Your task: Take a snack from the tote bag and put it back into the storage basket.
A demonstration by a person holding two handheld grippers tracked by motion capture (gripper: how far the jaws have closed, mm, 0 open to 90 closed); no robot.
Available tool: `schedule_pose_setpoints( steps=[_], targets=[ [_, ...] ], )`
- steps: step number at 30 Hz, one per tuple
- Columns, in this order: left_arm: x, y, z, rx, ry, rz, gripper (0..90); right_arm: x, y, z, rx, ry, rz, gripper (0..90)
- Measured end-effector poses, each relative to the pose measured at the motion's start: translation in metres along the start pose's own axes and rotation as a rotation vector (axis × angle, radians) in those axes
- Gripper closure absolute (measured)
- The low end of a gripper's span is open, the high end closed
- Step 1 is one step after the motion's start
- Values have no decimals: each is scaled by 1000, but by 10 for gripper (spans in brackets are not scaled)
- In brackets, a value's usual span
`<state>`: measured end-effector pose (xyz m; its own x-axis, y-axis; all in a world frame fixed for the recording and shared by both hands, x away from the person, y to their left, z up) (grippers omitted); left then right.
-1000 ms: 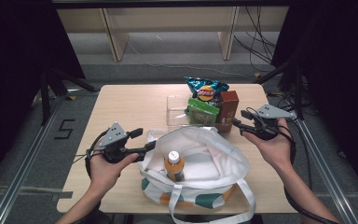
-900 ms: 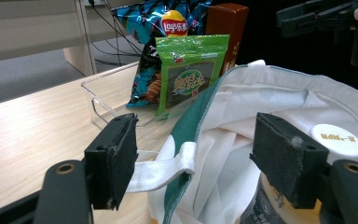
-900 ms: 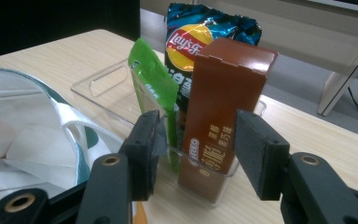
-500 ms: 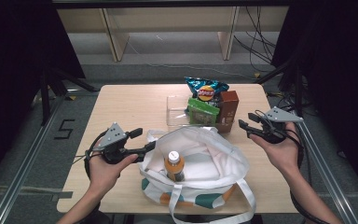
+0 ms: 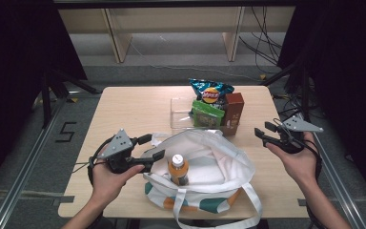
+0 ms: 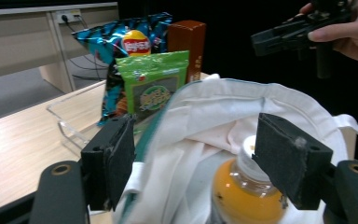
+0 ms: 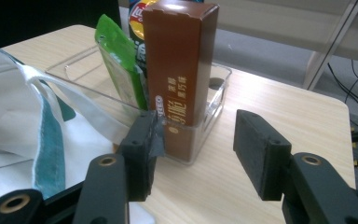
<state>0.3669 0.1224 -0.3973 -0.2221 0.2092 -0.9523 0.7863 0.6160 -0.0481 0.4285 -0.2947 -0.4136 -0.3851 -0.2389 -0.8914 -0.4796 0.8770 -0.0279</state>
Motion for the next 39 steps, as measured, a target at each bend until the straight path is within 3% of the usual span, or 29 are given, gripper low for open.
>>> schedule_pose_setpoints(
  steps=[1,7,10,12,13,14,16,19,23,31,35,38,39],
  targets=[
    [0,-2,1,5,3,1,279,2,0,-1,-19,19,2,507],
    [1,-9,6,28,5,2,277,5,-1,-2,-14,22,38,503],
    [0,-10,6,29,2,3,276,5,-4,-2,-17,17,24,502],
    [0,-10,7,28,1,0,275,6,-3,-2,-20,22,40,502],
    [0,-10,8,32,-2,0,274,6,-5,-2,-11,20,18,502],
    [1,-10,8,29,4,4,273,6,-4,0,4,1,31,502],
    [2,-11,10,33,1,-4,271,7,-6,-1,-17,15,18,502],
    [3,-11,10,33,10,-4,268,8,-6,-2,-15,21,44,501],
    [4,-12,11,40,8,-5,263,6,-8,-1,13,-1,39,500],
    [9,-16,15,44,31,8,257,8,-7,-2,-3,20,54,500],
    [9,-19,16,51,36,18,256,8,-10,-3,19,21,31,500],
    [9,-24,18,72,35,25,255,8,-10,-4,3,17,15,499],
    [9,-25,19,77,35,27,255,8,-8,-4,8,22,42,499]
  ],
)
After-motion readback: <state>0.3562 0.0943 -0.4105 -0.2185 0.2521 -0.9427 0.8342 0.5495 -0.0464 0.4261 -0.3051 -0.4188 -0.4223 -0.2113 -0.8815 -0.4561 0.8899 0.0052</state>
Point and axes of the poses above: each handheld gripper's, and its own axes: z roughly forward along the jaws, x roughly out of its underside, y roughly to its left, the point moved 4 cm from there along z, roughly forward along the jaws, and after that the axes turned 3 degrees about y, right-handed, at the moved point
